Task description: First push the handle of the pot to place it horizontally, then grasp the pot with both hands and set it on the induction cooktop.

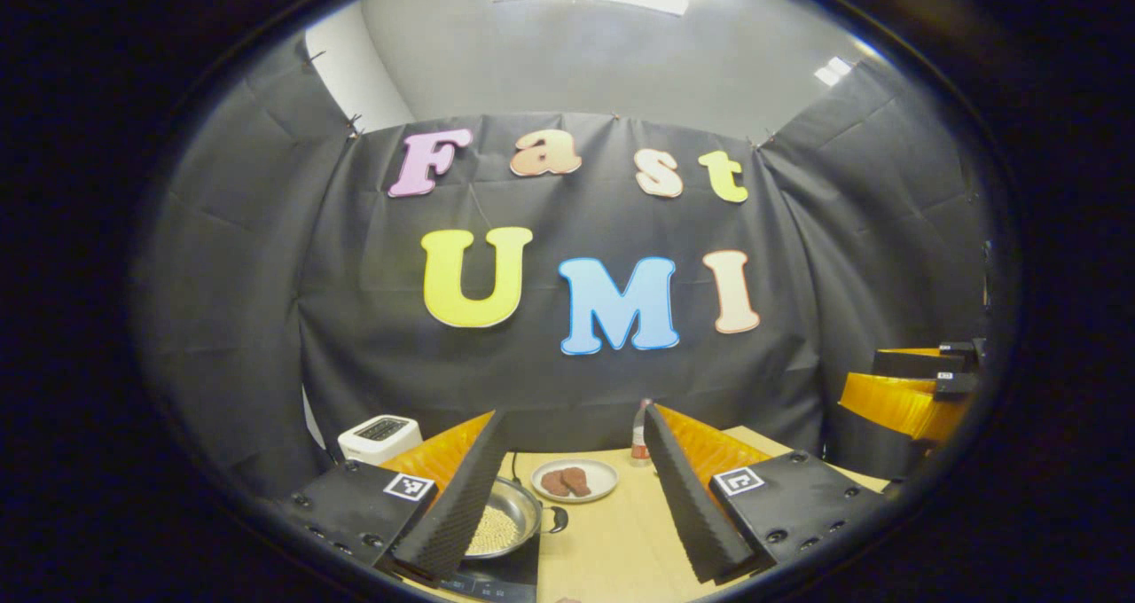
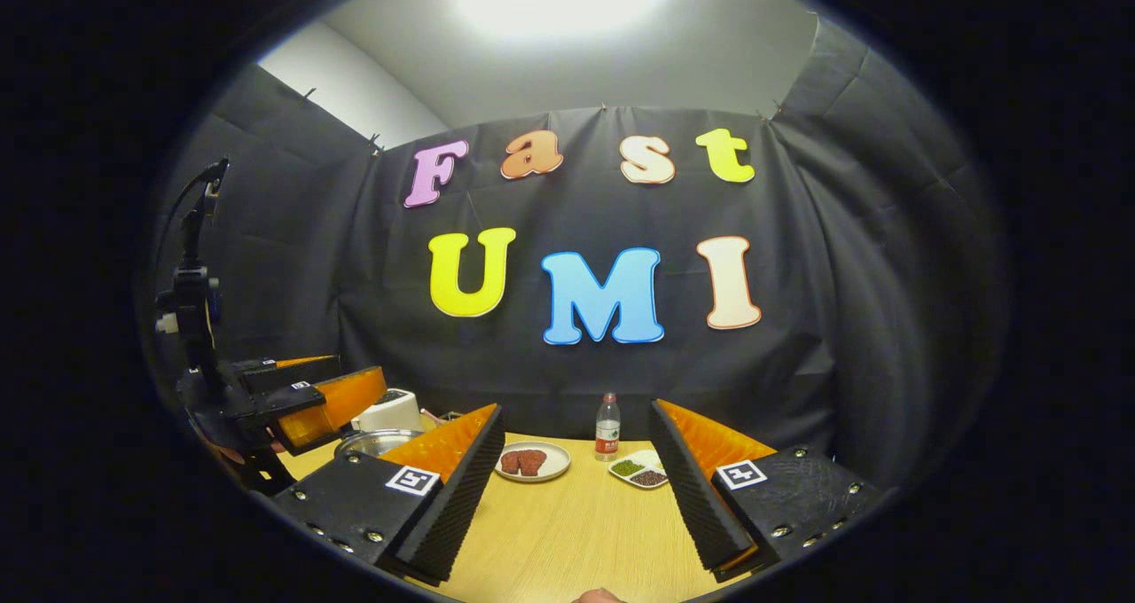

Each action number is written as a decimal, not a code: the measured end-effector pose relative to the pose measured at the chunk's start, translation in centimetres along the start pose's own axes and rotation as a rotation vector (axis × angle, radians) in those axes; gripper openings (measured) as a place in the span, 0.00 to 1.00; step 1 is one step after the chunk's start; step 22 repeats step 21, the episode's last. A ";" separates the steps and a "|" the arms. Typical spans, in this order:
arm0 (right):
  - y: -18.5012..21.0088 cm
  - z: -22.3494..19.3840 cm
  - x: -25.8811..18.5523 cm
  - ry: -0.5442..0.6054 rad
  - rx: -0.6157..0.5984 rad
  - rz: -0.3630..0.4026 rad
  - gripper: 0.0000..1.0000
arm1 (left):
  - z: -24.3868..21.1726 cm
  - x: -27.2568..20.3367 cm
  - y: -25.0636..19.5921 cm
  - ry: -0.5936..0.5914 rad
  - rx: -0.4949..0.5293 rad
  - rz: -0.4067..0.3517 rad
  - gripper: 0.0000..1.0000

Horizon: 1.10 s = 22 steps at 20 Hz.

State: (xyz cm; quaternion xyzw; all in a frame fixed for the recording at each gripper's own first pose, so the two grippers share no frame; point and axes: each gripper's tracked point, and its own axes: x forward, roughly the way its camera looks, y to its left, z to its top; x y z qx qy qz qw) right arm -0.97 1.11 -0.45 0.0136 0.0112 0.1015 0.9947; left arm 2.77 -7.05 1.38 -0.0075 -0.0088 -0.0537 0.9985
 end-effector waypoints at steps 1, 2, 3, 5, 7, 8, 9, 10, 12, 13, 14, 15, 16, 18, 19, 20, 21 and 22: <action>0.2 0.3 -0.2 -0.011 0.003 -0.009 0.98 | 0.4 -0.4 0.0 -0.006 0.009 -0.007 0.95; 0.6 0.6 -0.3 -0.019 0.006 -0.011 0.98 | 0.7 -0.7 0.3 -0.015 0.018 -0.013 0.96; 0.9 0.8 -0.3 -0.025 0.007 -0.013 0.98 | 1.1 -1.0 0.6 -0.021 0.027 -0.014 0.97; 1.2 1.5 -0.7 -0.037 0.010 -0.020 0.98 | 2.0 -1.6 1.3 -0.038 0.037 -0.014 0.99; 1.3 2.7 -1.2 -0.061 0.016 -0.036 0.98 | 2.7 -2.3 1.8 -0.049 0.039 -0.012 0.99; 1.4 3.2 -1.5 -0.074 0.020 -0.043 0.98 | 2.8 -2.7 2.2 -0.053 0.041 -0.010 0.98; 1.5 3.6 -1.6 -0.086 0.022 -0.050 0.98 | 3.1 -3.0 2.4 -0.057 0.044 -0.010 0.98; 1.5 4.0 -1.9 -0.099 0.020 -0.054 0.98 | 3.5 -3.4 2.6 -0.067 0.046 -0.008 0.94; 1.6 4.4 -2.4 -0.112 0.009 -0.062 0.98 | 3.5 -4.0 2.9 -0.075 0.043 -0.004 1.00; 1.6 4.4 -2.8 -0.112 0.004 -0.063 0.98 | 3.4 -4.1 3.1 -0.072 0.037 -0.002 1.00; 1.6 4.4 -2.8 -0.109 0.004 -0.066 0.98 | 3.2 -4.1 3.3 -0.068 0.029 0.001 1.00; 1.8 4.5 -2.7 -0.107 0.007 -0.066 0.98 | 3.2 -4.1 3.4 -0.066 0.019 0.004 1.00; 1.9 4.5 -2.8 -0.105 0.011 -0.067 0.98 | 3.3 -4.0 3.5 -0.067 0.012 0.006 0.98; 1.8 4.9 -2.5 -0.106 0.014 -0.070 0.98 | 3.8 -4.1 3.8 -0.076 0.008 0.008 0.98; 1.6 4.9 -2.5 -0.108 0.011 -0.074 0.98 | 4.0 -4.1 3.9 -0.081 0.011 0.011 0.98; 1.6 5.0 -2.5 -0.107 0.010 -0.076 0.98 | 4.1 -4.2 4.0 -0.084 0.014 0.012 0.94; 1.8 4.9 -2.3 -0.102 0.010 -0.071 0.98 | 4.2 -4.3 4.2 -0.087 0.015 0.013 0.98; 1.8 4.9 -2.3 -0.102 0.010 -0.071 0.98 | 4.2 -4.3 4.2 -0.087 0.015 0.013 0.98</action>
